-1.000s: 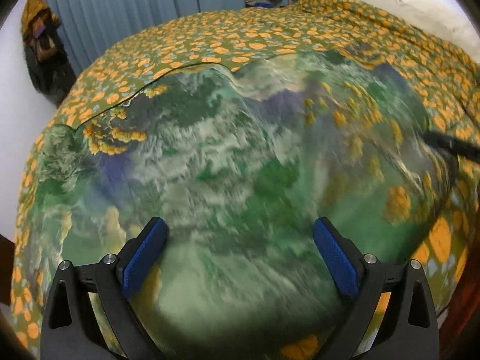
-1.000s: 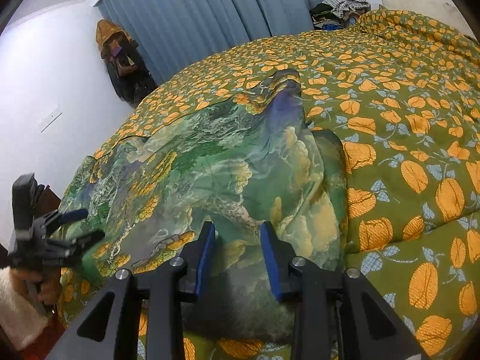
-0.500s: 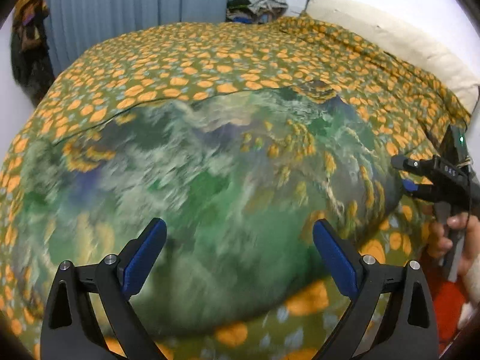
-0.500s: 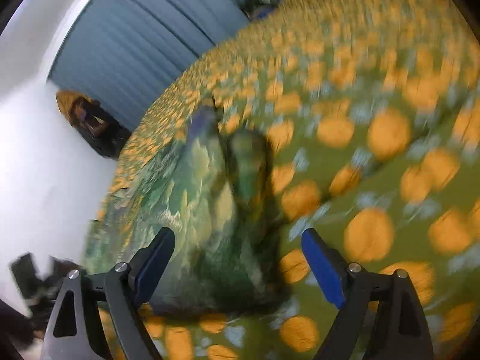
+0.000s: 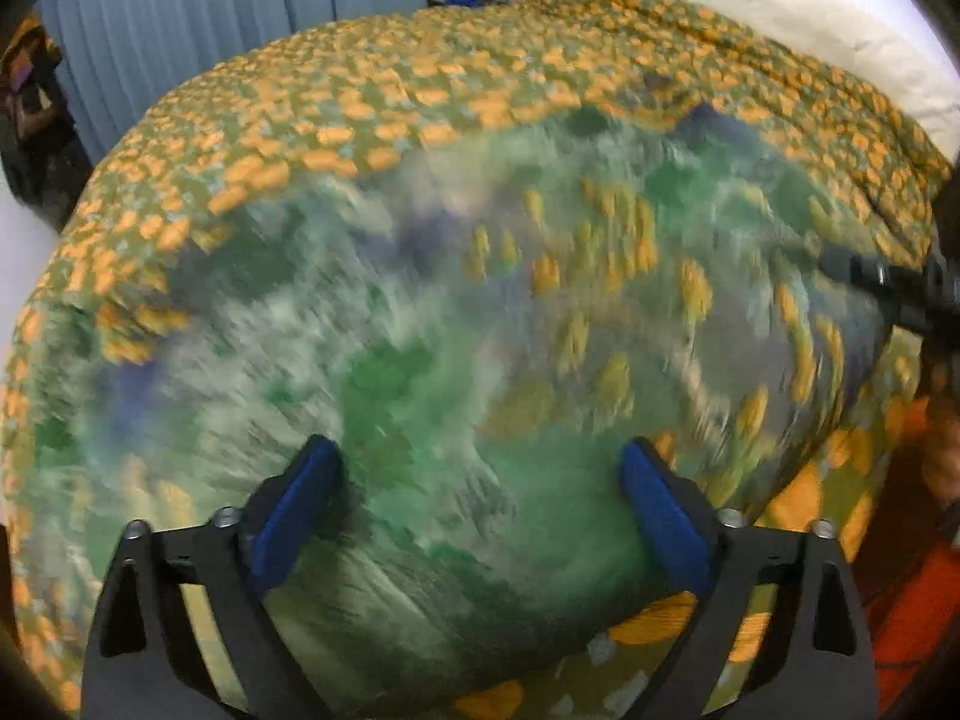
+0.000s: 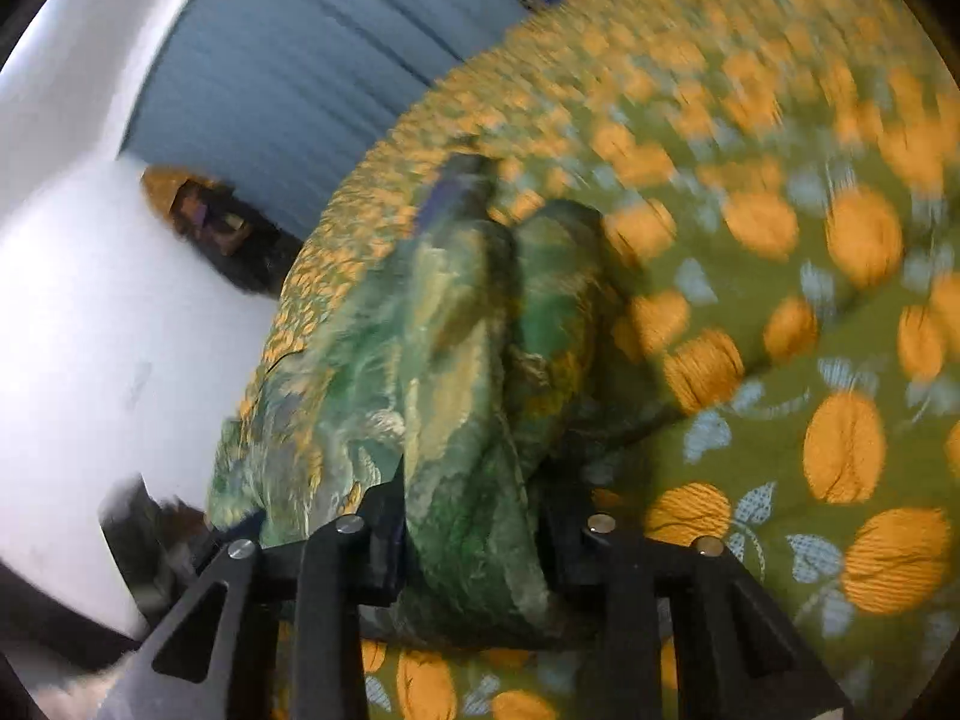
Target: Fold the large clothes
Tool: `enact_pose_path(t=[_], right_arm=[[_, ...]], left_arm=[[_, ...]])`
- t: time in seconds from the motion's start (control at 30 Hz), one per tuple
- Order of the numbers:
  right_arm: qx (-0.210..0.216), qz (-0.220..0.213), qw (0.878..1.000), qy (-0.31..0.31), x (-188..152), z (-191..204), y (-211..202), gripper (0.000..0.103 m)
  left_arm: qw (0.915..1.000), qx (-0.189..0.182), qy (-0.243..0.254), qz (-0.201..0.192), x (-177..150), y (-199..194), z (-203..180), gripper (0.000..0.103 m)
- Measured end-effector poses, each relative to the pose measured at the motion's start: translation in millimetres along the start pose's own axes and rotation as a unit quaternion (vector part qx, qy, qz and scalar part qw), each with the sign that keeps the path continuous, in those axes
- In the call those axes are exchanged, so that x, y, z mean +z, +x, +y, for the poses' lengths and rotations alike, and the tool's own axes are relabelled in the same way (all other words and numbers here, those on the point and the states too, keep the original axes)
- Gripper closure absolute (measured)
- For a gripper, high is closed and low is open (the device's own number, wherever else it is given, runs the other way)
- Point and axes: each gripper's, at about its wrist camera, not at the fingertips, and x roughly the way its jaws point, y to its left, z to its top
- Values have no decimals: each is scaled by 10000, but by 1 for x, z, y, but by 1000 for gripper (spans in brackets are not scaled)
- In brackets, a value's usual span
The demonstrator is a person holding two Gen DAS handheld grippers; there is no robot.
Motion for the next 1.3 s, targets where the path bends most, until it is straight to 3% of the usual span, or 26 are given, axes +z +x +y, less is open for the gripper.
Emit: enact_pose_path(t=[0.1, 0.17, 0.33, 0.43, 0.5, 0.63, 0.7, 0.73, 0.77, 0.8, 0.9, 0.93, 0.97, 1.03, 1.1, 1.13, 1.17, 1.23, 1.3], right_arm=[[-155, -269, 9969, -717, 0, 39, -11, 70], [-296, -390, 9932, -1055, -2, 55, -16, 70], [-625, -701, 9734, -2090, -11, 104, -28, 70], [-825, -837, 9551, -2721, -27, 133, -33, 70], [-915, -907, 9407, -3138, -38, 156, -30, 70], [-1035, -1060, 9119, -3829, -58, 194, -24, 70], [-979, -1111, 9004, -4090, -68, 207, -23, 70], [-971, -1141, 8946, -4211, -72, 213, -23, 70], [-977, -1153, 8918, -4264, -75, 215, -22, 70], [-993, -1120, 8935, -4235, -75, 215, -21, 69], [-745, -1032, 9095, -3957, -67, 213, -29, 51], [-507, -1035, 9163, -3836, -63, 210, -38, 41], [-146, -1050, 9245, -3662, -59, 205, -50, 36], [548, -963, 9450, -3078, -47, 190, -68, 35], [896, -802, 9628, -2419, -34, 174, -71, 35], [848, -632, 9706, -2163, -28, 169, -64, 35], [704, -433, 9733, -2140, -25, 170, -52, 42], [539, -216, 9681, -2436, -24, 184, -30, 64], [943, 20, 9642, -2476, -22, 207, -6, 66]], left_arm=[[9994, -55, 66, -321, 29, -36, -1, 9], [9987, -330, 131, -367, 52, -53, -8, 8], [9919, -1227, 322, 36, 118, -66, -48, 7], [9857, -1558, 463, 435, 136, -57, -67, 7], [9839, -1373, 774, 844, 143, -40, -86, 7], [9862, -411, 1087, 1183, 133, -19, -94, 7], [9870, -118, 1057, 1204, 125, -16, -88, 18], [9879, -60, 1005, 1176, 121, -16, -82, 46], [9885, -138, 930, 1186, 119, -17, -76, 65], [9889, -276, 811, 1214, 119, -18, -68, 70], [9910, -625, 426, 1107, 118, -31, -35, 74], [9917, -683, 356, 1025, 117, -39, -19, 75], [9924, -693, 303, 972, 120, -45, -6, 75], [9933, -800, 70, 831, 114, -59, 33, 75], [9932, -891, -182, 725, 108, -65, 70, 75], [9928, -947, -347, 642, 100, -71, 93, 75], [9924, -979, -444, 605, 95, -72, 103, 74], [9915, -1004, -646, 517, 79, -75, 134, 74], [9916, -964, -712, 478, 68, -72, 152, 74]])
